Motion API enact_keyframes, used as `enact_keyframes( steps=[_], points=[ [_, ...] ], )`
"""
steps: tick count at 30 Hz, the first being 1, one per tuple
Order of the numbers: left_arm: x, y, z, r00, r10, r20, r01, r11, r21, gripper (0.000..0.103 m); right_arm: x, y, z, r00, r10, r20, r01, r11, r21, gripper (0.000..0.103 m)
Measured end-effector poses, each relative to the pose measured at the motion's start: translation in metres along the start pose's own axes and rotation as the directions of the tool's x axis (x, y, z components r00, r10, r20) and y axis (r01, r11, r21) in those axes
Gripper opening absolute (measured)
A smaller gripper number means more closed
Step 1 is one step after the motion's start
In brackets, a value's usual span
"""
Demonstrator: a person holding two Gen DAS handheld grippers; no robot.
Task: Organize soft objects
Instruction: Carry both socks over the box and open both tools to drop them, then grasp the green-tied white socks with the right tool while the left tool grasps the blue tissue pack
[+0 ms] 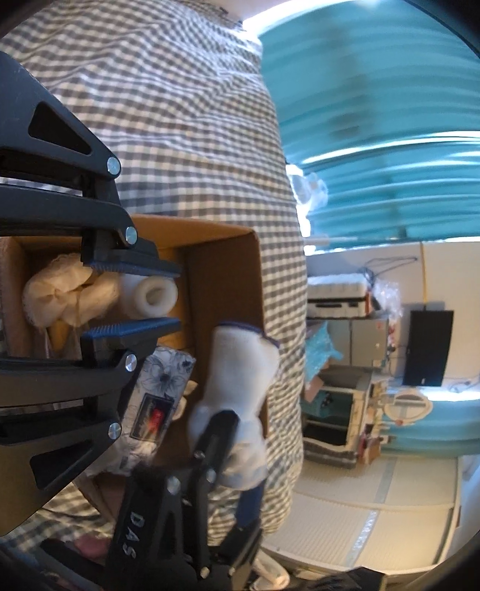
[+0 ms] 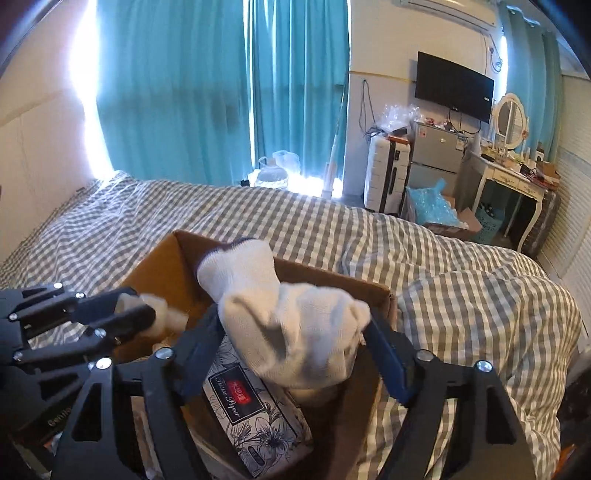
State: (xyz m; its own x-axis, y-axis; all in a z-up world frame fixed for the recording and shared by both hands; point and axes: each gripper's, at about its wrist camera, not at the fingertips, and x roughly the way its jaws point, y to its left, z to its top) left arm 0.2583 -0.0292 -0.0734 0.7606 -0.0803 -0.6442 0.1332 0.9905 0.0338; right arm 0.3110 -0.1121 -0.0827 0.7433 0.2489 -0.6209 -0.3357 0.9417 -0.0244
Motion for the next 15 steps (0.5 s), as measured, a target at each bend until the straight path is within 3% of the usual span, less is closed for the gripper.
enact_keyframes(
  steps=[2, 4, 6, 10, 15],
  points=[
    [-0.005, -0.002, 0.0, 1.0, 0.014, 0.001, -0.014, 1.0, 0.006, 0.026, -0.003, 0.001, 0.0, 1.0, 0.004, 0.012, -0.004, 1.0, 0.005, 0.077],
    [-0.016, -0.003, 0.001, 1.0, 0.022, 0.003, -0.022, 1.0, 0.005, 0.039, -0.012, 0.001, 0.0, 1.0, -0.006, 0.028, 0.006, 1.0, 0.01, 0.078],
    [-0.03, -0.002, 0.002, 0.999, 0.032, 0.027, -0.032, 0.999, 0.0, 0.059, -0.022, 0.0, 0.003, 0.999, -0.012, 0.049, 0.012, 1.0, 0.014, 0.08],
    [-0.075, 0.001, 0.006, 0.996, 0.03, 0.089, -0.029, 1.0, -0.012, 0.061, -0.049, -0.002, 0.006, 0.997, -0.025, 0.077, 0.023, 0.999, 0.026, 0.081],
    [-0.132, 0.004, 0.01, 0.989, 0.038, 0.141, -0.04, 0.999, 0.006, 0.065, -0.099, -0.001, 0.006, 0.993, -0.049, 0.111, 0.047, 0.999, 0.02, 0.089]
  ],
)
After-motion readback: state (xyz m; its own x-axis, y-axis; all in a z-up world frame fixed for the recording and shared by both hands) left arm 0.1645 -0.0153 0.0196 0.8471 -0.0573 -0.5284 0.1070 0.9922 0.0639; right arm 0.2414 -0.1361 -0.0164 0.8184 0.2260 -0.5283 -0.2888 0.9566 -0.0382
